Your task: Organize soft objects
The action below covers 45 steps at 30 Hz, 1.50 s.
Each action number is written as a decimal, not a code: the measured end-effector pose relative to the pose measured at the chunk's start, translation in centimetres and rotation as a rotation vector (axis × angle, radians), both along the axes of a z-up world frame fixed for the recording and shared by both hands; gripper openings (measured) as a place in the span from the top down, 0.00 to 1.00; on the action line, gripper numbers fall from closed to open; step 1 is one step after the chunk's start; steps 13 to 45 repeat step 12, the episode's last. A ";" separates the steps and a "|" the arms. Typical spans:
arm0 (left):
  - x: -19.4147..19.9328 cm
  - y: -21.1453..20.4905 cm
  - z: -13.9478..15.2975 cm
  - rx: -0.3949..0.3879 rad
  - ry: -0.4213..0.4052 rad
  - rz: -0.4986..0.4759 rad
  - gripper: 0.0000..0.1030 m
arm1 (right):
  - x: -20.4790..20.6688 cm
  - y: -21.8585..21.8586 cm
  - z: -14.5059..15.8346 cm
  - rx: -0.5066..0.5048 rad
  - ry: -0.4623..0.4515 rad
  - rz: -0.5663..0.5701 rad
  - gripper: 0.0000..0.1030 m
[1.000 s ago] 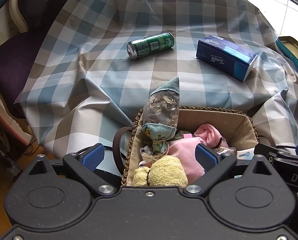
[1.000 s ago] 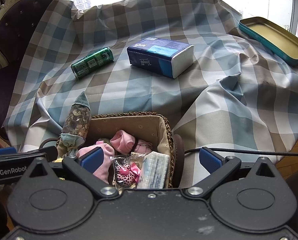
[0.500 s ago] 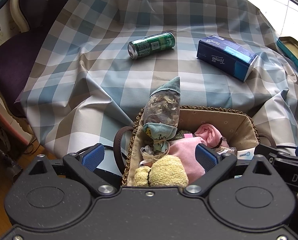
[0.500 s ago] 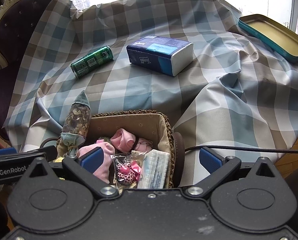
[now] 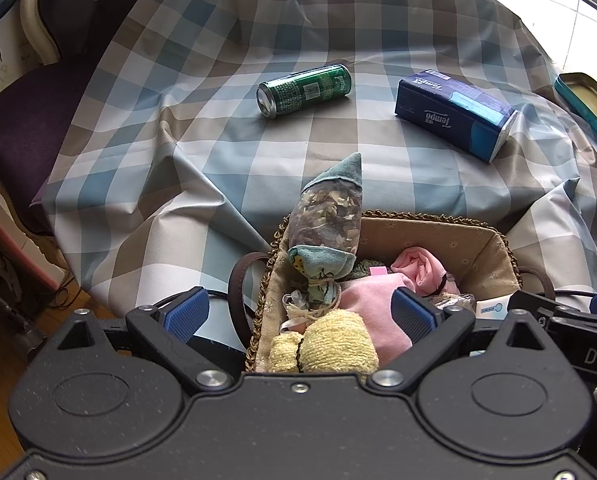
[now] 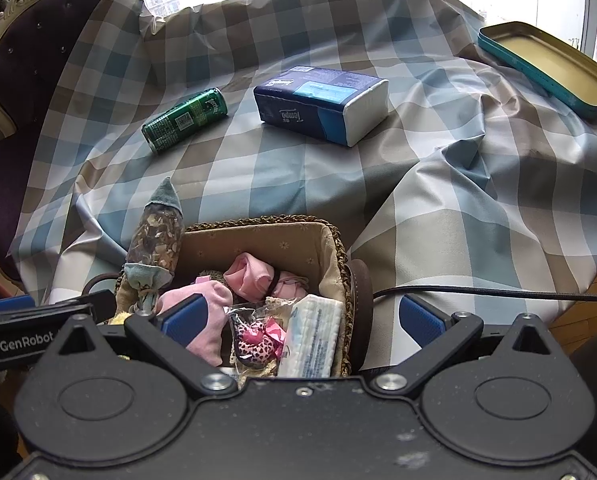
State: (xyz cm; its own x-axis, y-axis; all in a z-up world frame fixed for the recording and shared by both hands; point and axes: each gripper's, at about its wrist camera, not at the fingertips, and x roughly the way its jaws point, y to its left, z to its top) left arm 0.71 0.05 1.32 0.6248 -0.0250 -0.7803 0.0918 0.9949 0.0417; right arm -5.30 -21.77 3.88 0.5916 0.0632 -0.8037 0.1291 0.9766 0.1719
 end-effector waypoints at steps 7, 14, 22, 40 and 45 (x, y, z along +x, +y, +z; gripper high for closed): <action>-0.1 0.1 0.0 0.000 -0.001 -0.001 0.07 | 0.0 0.0 0.0 0.003 0.002 -0.001 0.00; -0.1 0.1 0.0 -0.001 -0.003 0.000 0.07 | 0.1 0.1 -0.1 0.007 0.006 -0.001 0.00; -0.1 0.1 0.0 -0.001 -0.003 0.000 0.07 | 0.1 0.1 -0.1 0.007 0.006 -0.001 0.00; -0.1 0.1 0.0 -0.001 -0.003 0.000 0.07 | 0.1 0.1 -0.1 0.007 0.006 -0.001 0.00; -0.1 0.1 0.0 -0.001 -0.003 0.000 0.07 | 0.1 0.1 -0.1 0.007 0.006 -0.001 0.00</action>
